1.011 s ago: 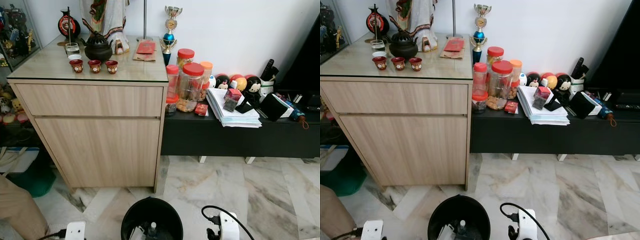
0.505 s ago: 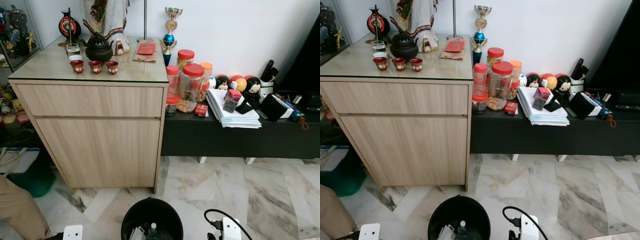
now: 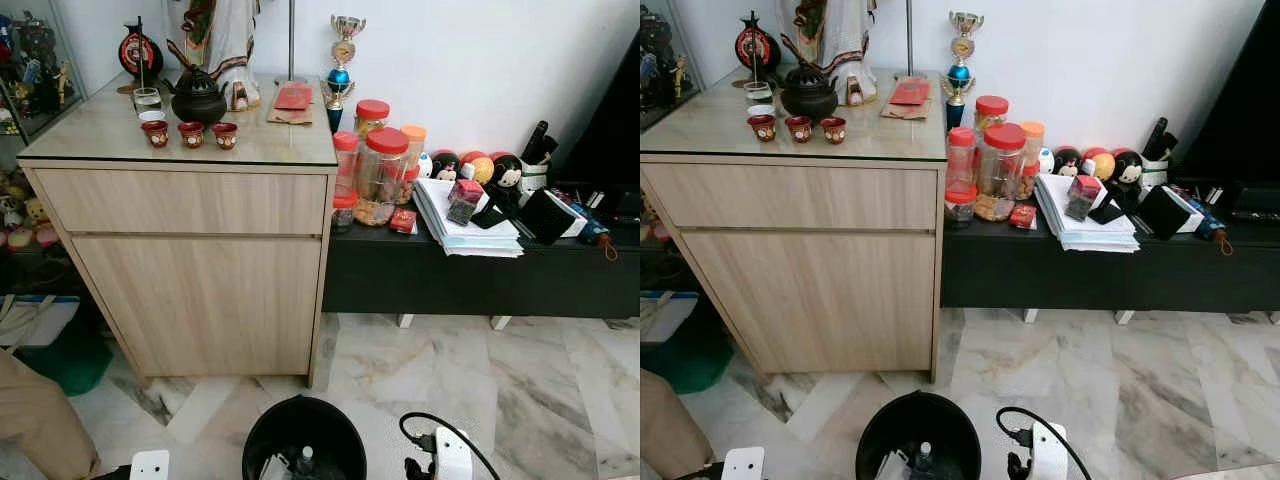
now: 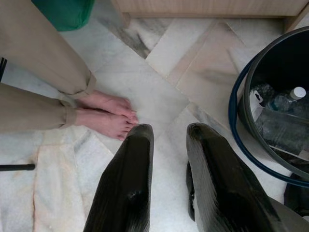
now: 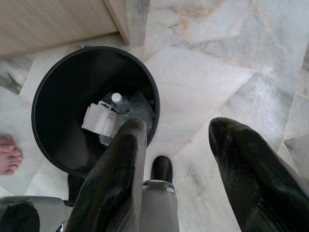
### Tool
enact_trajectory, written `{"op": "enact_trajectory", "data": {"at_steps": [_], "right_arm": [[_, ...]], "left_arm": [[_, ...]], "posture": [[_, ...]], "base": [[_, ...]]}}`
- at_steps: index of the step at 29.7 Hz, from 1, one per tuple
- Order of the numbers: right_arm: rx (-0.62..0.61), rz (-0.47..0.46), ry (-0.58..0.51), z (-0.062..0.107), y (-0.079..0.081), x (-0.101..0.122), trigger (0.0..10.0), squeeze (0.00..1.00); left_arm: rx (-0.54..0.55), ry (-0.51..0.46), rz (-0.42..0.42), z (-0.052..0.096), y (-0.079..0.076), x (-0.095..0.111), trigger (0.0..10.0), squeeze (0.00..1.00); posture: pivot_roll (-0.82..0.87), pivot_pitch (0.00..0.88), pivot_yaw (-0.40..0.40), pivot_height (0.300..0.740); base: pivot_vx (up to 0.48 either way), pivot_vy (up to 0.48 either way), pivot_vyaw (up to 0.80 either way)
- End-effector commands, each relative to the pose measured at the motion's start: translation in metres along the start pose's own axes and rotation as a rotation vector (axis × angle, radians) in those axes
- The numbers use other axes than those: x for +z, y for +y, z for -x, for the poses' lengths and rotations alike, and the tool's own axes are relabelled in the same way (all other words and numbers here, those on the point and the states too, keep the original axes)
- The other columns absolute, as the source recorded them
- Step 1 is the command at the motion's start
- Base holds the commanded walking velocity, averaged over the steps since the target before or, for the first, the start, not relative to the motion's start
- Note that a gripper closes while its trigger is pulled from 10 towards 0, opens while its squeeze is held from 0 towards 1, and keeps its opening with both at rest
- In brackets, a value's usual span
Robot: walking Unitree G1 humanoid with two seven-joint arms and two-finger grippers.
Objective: Picking trash to rubbish bin
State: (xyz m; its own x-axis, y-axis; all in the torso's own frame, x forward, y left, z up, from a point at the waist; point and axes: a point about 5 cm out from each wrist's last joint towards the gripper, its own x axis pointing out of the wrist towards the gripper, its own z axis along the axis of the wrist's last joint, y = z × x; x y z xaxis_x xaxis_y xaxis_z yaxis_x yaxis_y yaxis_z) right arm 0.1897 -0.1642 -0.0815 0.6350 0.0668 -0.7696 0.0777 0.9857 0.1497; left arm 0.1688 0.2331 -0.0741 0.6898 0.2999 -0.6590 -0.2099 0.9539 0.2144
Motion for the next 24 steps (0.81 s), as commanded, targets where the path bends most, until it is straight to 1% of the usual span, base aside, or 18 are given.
{"op": "enact_trajectory", "data": {"at_steps": [1,21,24], "right_arm": [[0.002,0.008,-0.023,-0.0006,-0.0005,0.0051,10.0,0.00],[-0.014,-0.008,-0.026,-0.0001,-0.0036,0.0051,10.0,0.00],[-0.014,-0.008,-0.028,-0.0003,-0.0036,0.0060,10.0,0.00]], "left_arm": [[-0.008,0.012,-0.007,0.0021,-0.0003,-0.0053,10.0,0.00],[-0.005,0.010,0.007,0.0023,0.0009,-0.0055,10.0,0.00],[-0.007,0.010,0.011,0.0026,0.0007,-0.0060,10.0,0.00]], "posture": [[0.05,0.000,-0.088,0.740],[0.05,0.000,-0.088,0.740],[0.05,0.000,-0.088,0.740]], "base": [[0.000,0.000,0.00],[0.000,0.000,0.00],[-0.255,0.000,0.00]]}}
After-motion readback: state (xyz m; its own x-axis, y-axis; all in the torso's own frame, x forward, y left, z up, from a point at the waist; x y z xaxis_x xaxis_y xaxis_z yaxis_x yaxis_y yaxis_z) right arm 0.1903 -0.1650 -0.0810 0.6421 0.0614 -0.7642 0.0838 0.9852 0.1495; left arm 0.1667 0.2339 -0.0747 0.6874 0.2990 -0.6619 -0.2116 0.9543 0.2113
